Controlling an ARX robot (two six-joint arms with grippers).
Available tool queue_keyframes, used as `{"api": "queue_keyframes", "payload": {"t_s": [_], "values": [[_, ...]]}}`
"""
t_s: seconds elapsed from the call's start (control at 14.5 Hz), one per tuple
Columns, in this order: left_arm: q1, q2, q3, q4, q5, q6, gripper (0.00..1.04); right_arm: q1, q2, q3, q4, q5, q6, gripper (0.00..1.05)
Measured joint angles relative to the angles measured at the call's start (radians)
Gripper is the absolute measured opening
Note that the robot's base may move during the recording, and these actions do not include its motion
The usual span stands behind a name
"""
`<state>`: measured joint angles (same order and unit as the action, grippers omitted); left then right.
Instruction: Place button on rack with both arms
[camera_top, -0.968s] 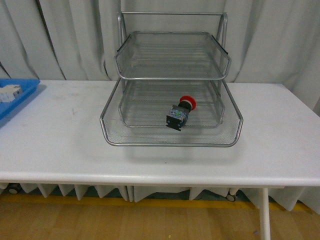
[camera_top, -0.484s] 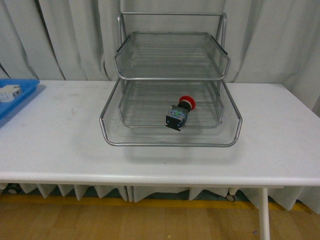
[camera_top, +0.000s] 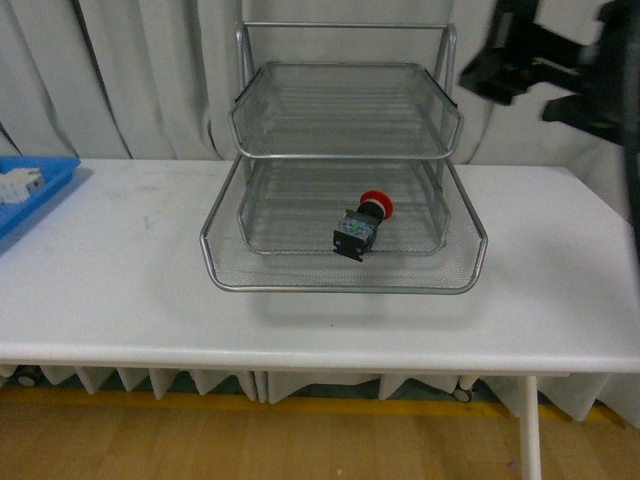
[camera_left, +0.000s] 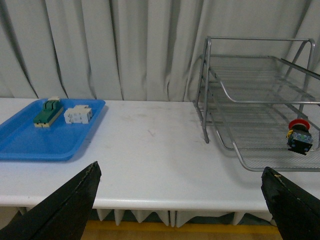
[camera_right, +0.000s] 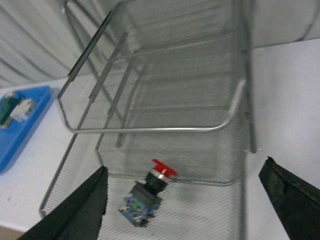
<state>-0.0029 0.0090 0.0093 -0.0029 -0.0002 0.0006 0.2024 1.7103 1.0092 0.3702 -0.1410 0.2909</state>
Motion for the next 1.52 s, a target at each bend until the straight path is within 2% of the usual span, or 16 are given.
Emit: {"api": "queue_keyframes", "payload": {"t_s": [0.21, 0.35, 0.55, 0.69, 1.04, 1.52], "values": [[0.000, 0.000, 0.000, 0.000, 0.000, 0.000, 0.98, 0.146, 0.072, 0.152, -0.199, 0.014, -0.021, 0.61], [0.000, 0.000, 0.000, 0.000, 0.000, 0.000, 0.98, 0.180, 0.132, 0.166, -0.312, 0.013, -0.023, 0.35], [0.000, 0.000, 0.000, 0.000, 0.000, 0.000, 0.98, 0.220, 0.185, 0.143, -0.355, 0.006, -0.054, 0.02], [0.000, 0.000, 0.000, 0.000, 0.000, 0.000, 0.98, 0.249, 0.187, 0.098, -0.355, 0.003, -0.071, 0.02], [0.000, 0.000, 0.000, 0.000, 0.000, 0.000, 0.98, 0.249, 0.246, 0.048, -0.363, 0.003, -0.118, 0.02], [0.000, 0.000, 0.000, 0.000, 0.000, 0.000, 0.98, 0.248, 0.326, 0.138, -0.361, 0.011, -0.153, 0.02]]}}
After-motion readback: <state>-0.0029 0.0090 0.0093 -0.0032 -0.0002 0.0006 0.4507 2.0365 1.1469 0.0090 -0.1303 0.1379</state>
